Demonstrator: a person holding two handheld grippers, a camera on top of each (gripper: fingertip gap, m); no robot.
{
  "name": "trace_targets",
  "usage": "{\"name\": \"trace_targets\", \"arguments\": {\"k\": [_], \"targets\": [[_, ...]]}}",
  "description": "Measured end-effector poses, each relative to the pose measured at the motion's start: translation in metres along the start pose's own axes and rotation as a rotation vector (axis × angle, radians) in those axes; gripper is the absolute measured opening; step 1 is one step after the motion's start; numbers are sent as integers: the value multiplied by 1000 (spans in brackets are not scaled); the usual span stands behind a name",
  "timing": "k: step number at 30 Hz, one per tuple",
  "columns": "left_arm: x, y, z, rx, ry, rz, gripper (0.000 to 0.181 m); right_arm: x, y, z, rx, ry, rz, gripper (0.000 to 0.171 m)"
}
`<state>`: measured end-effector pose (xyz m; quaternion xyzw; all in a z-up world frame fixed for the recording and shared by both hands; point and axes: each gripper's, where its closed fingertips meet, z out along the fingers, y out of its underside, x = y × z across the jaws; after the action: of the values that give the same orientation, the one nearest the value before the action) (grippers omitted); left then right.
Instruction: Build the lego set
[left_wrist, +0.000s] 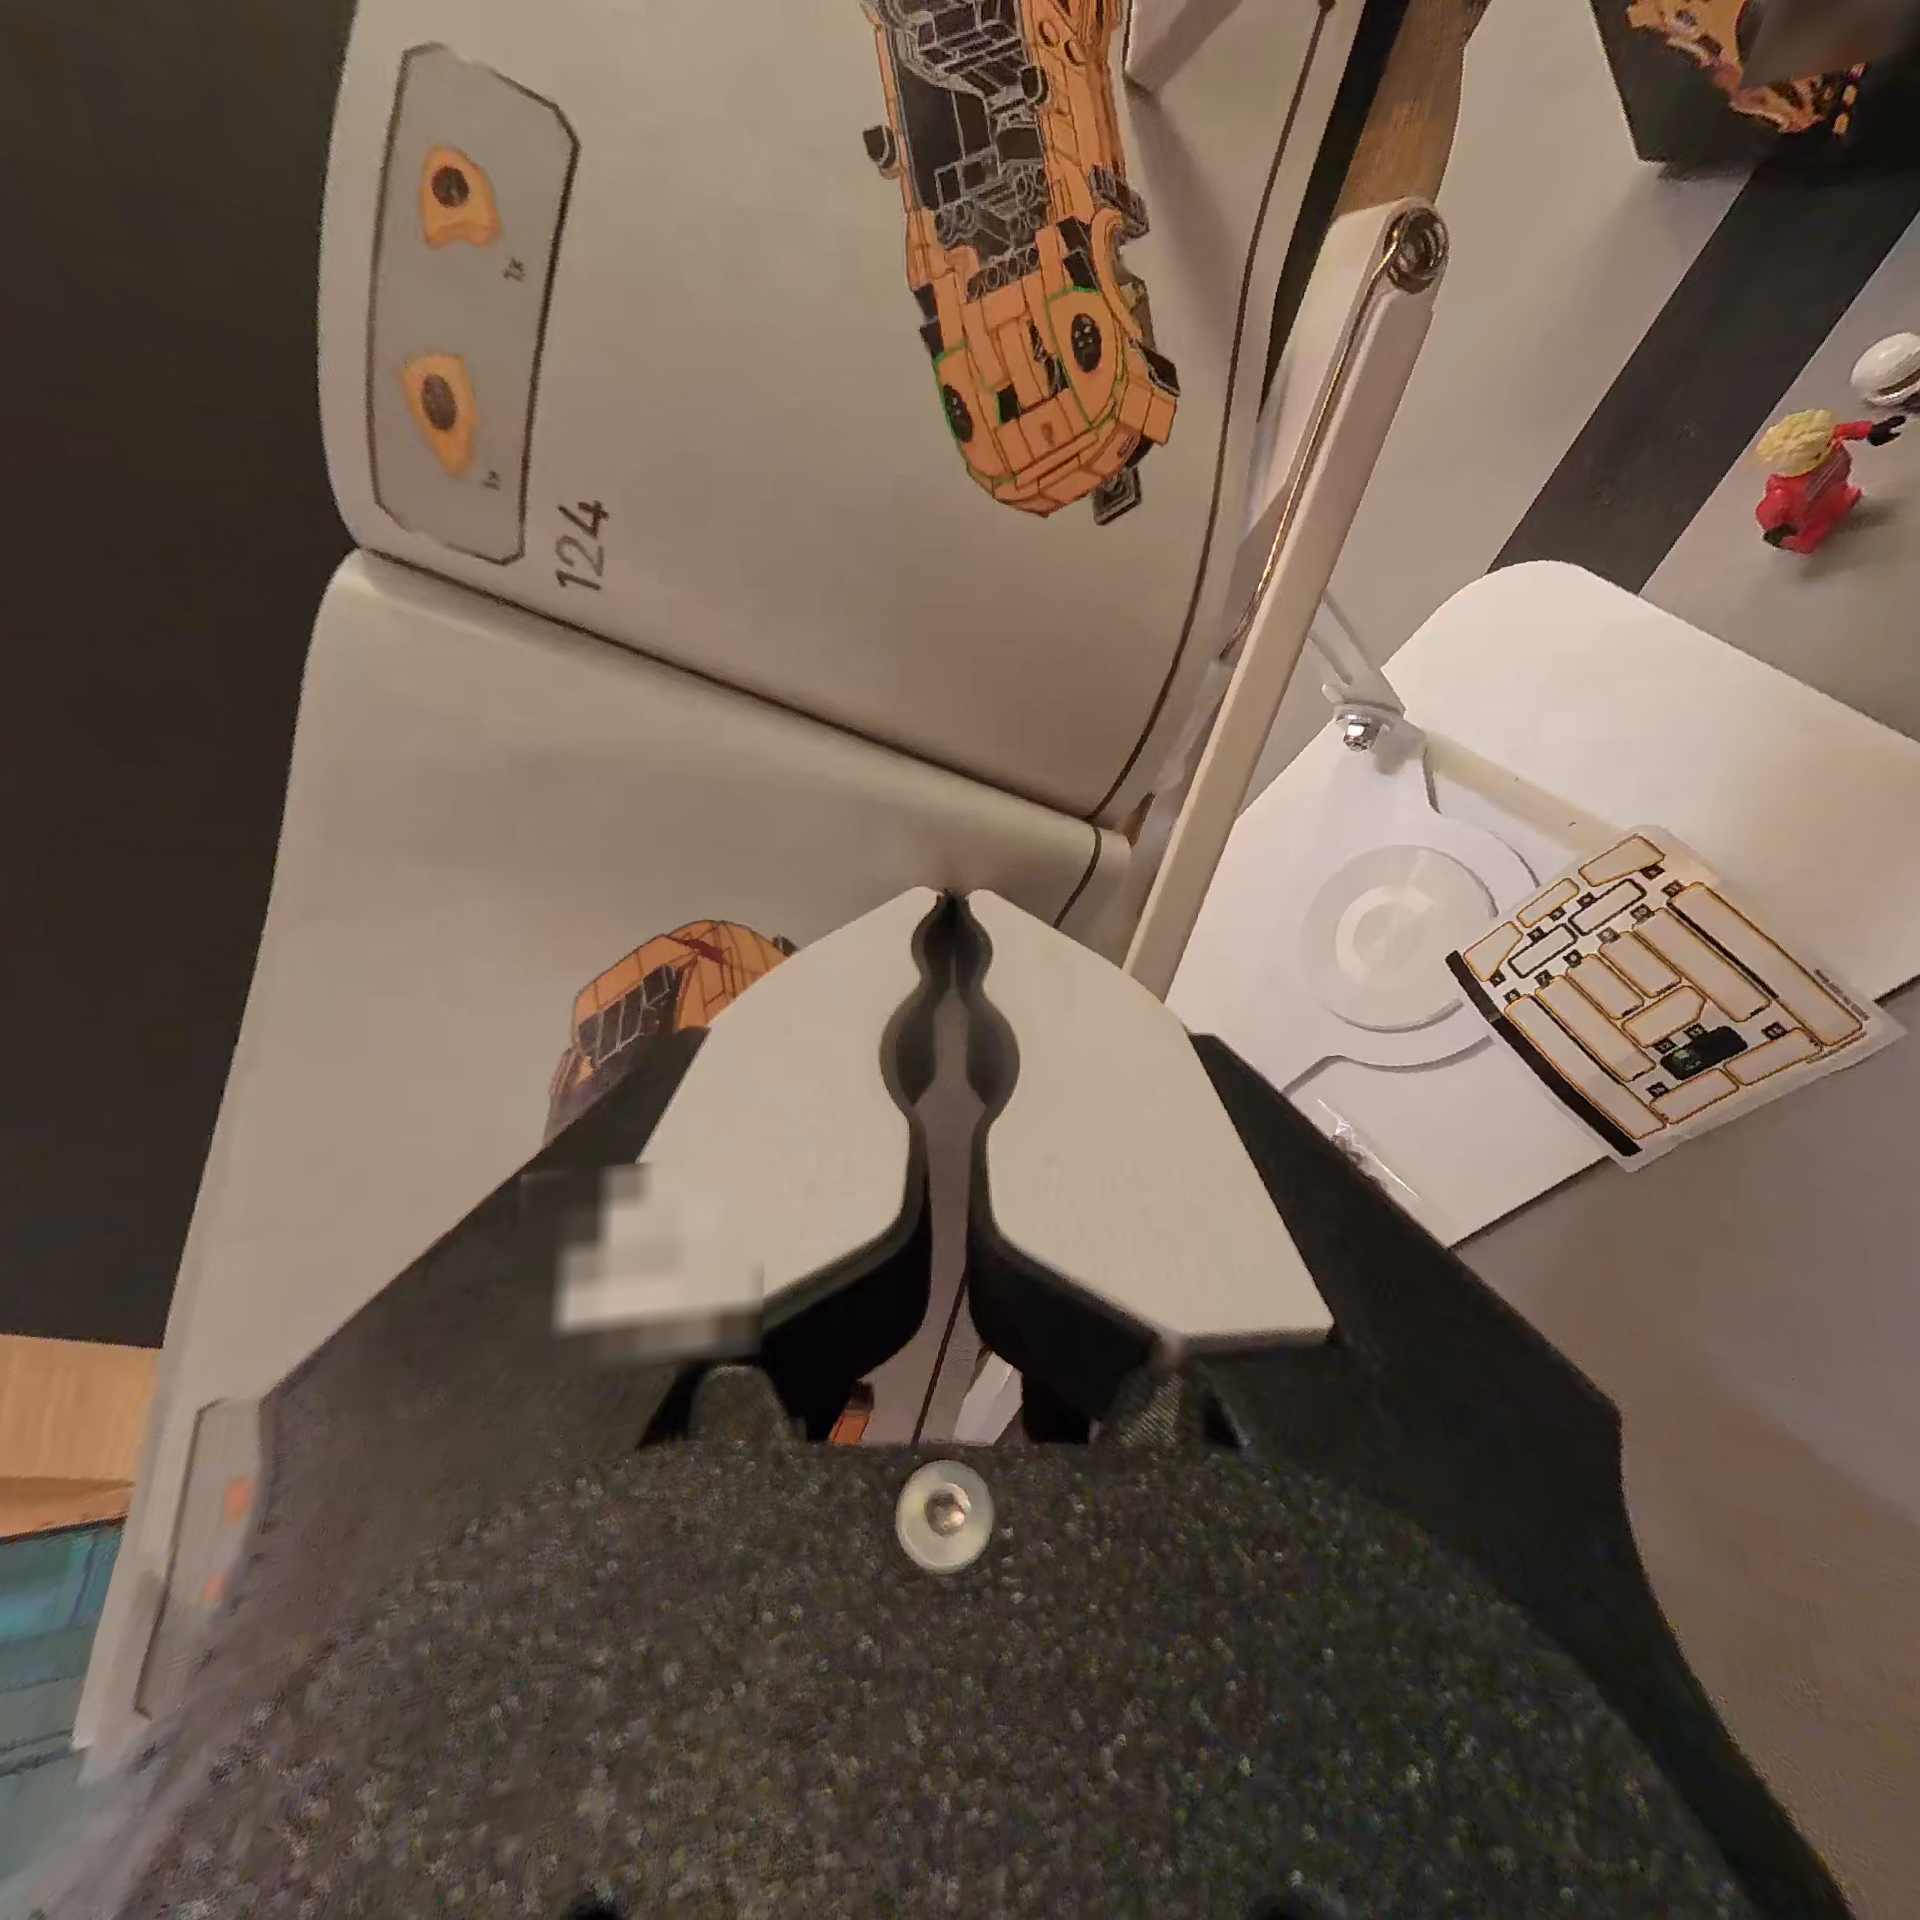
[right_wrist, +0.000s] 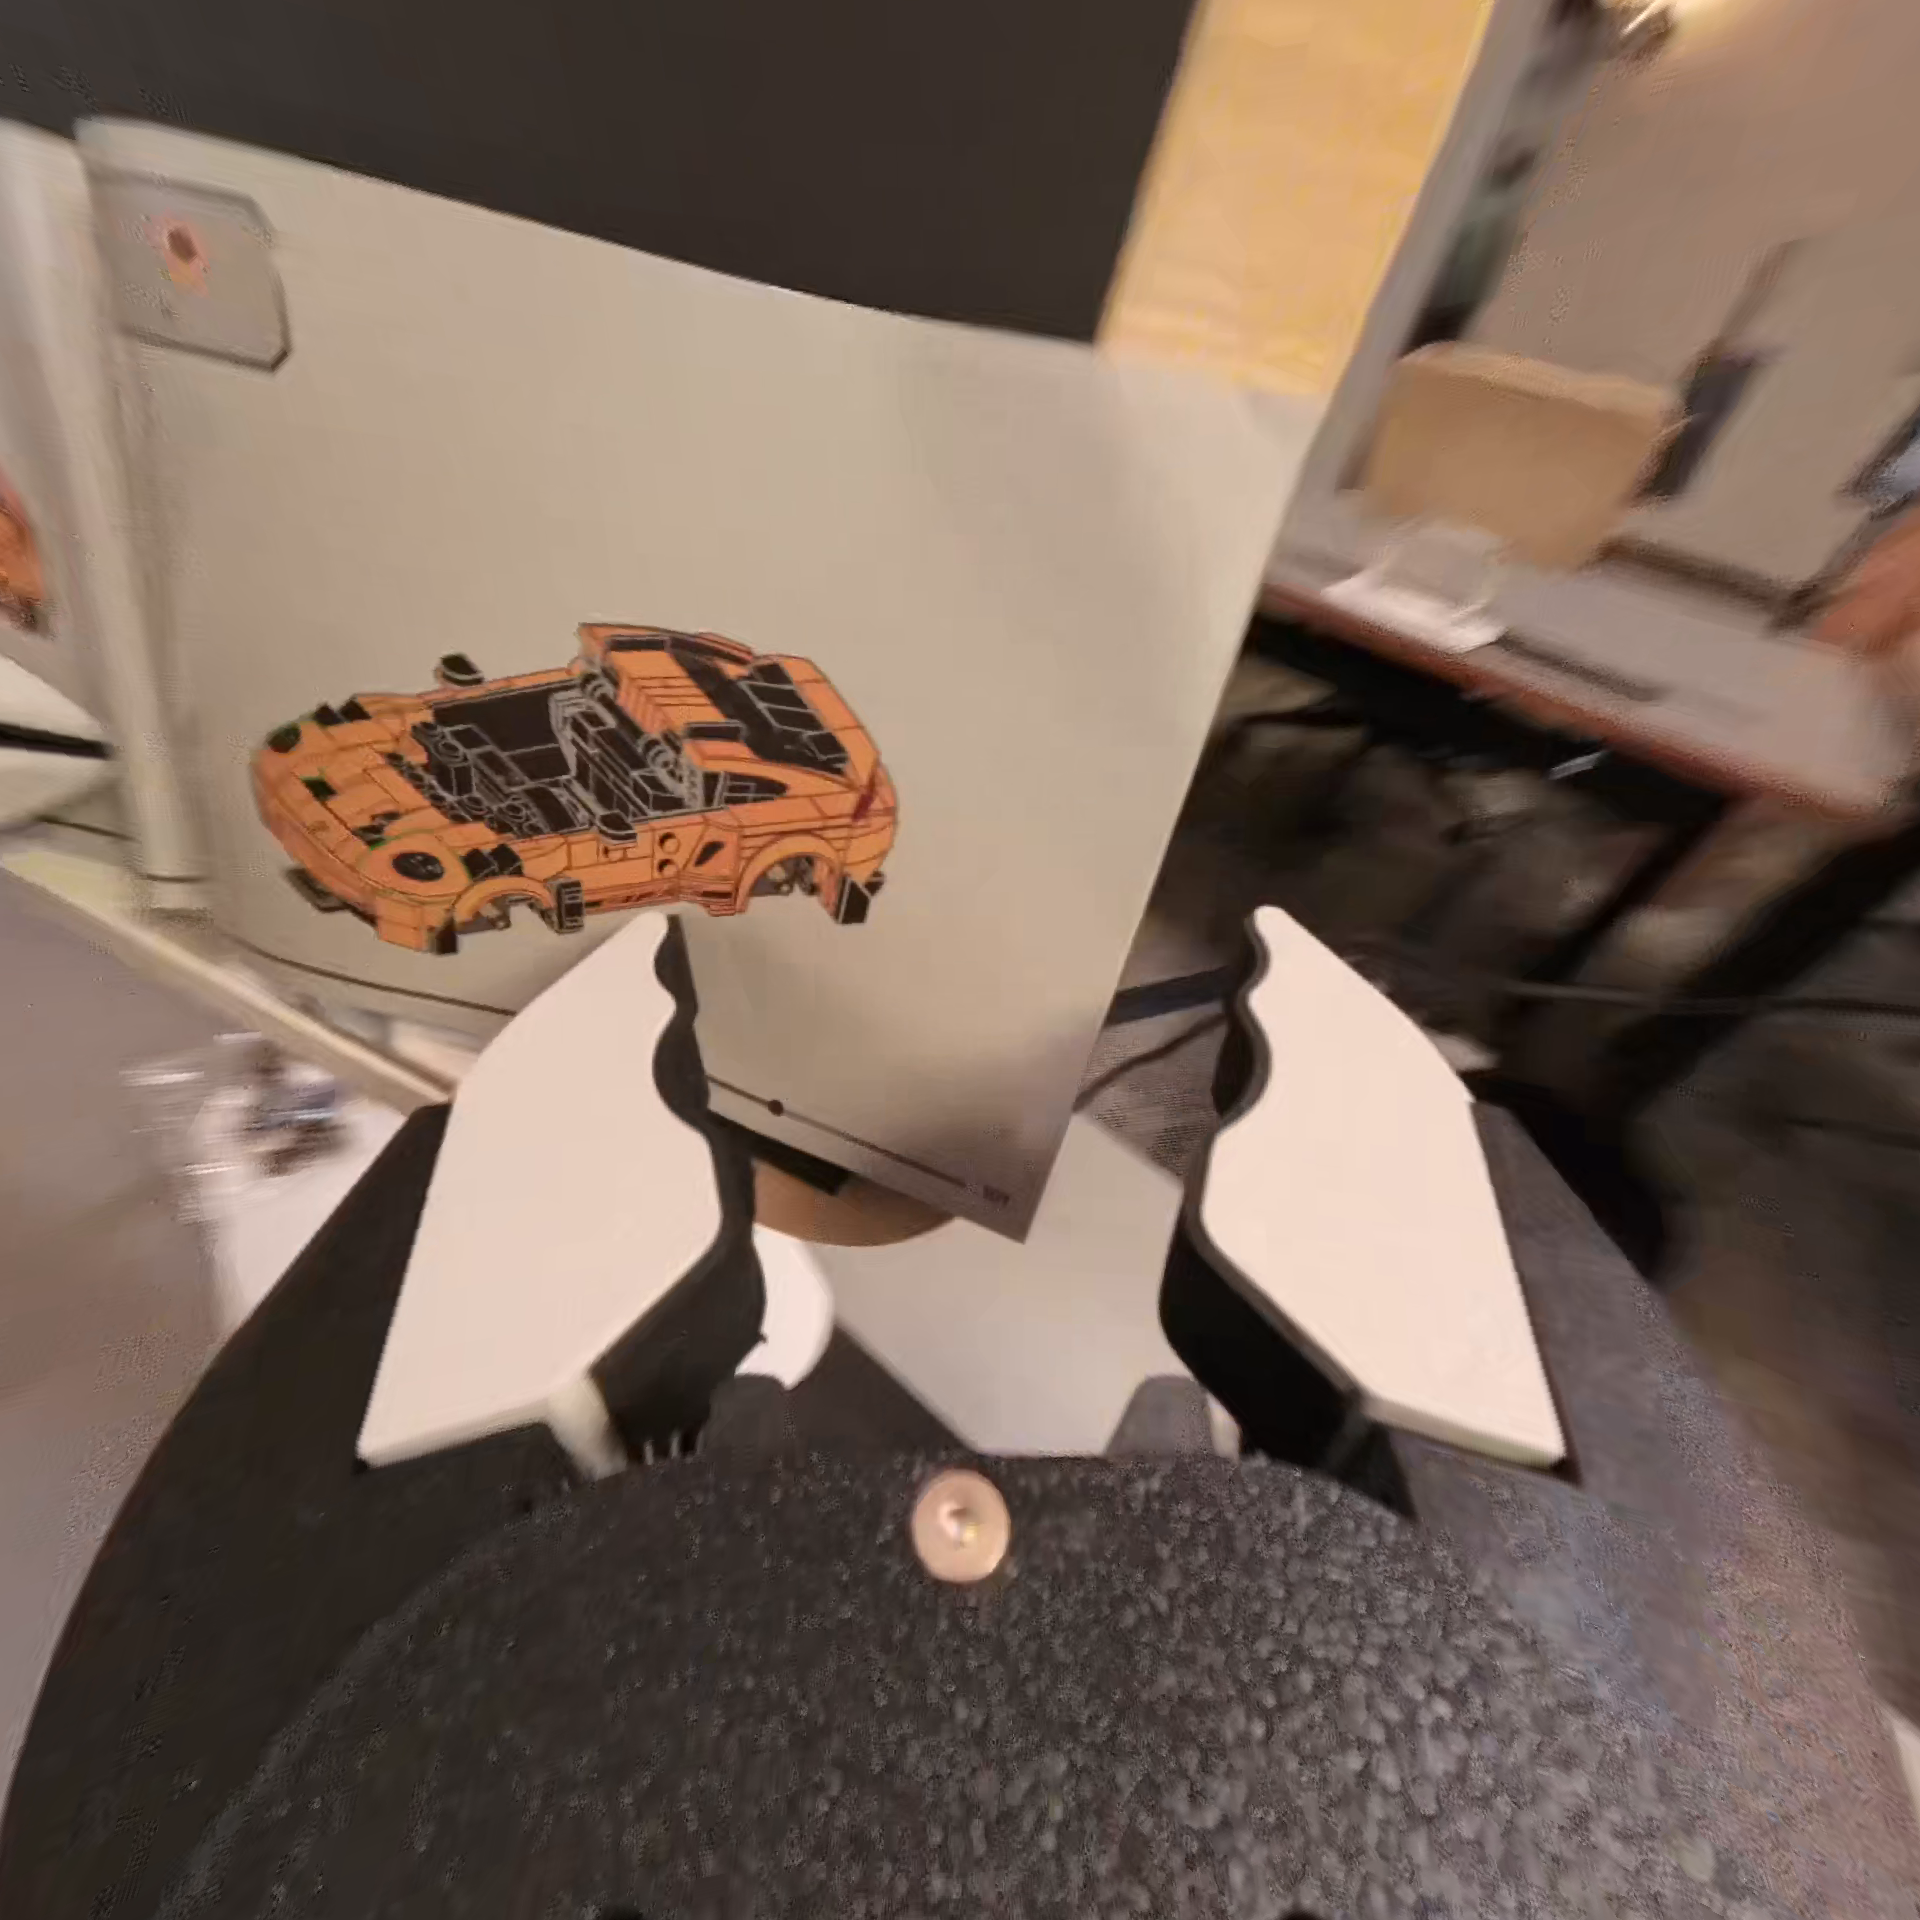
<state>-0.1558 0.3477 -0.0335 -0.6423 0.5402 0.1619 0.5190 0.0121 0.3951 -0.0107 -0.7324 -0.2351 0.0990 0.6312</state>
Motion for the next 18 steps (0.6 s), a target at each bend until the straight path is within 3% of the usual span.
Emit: {"name": "trace_targets", "arguments": {"k": [2, 4, 13, 18], "targets": [[-1, 2, 0, 17, 18, -18, 0, -10, 6, 8, -33, -209, 176, 91], [-2, 2, 0, 38, 42, -46, 0, -22, 8, 8, -41, -379, 276, 71], [-5, 4, 3, 46, 75, 7, 0, -29, 15, -26, 8, -348, 287, 40], [-6, 3, 3, 42, 80, -8, 0, -28, 15, -27, -10, -269, 241, 44]]}}
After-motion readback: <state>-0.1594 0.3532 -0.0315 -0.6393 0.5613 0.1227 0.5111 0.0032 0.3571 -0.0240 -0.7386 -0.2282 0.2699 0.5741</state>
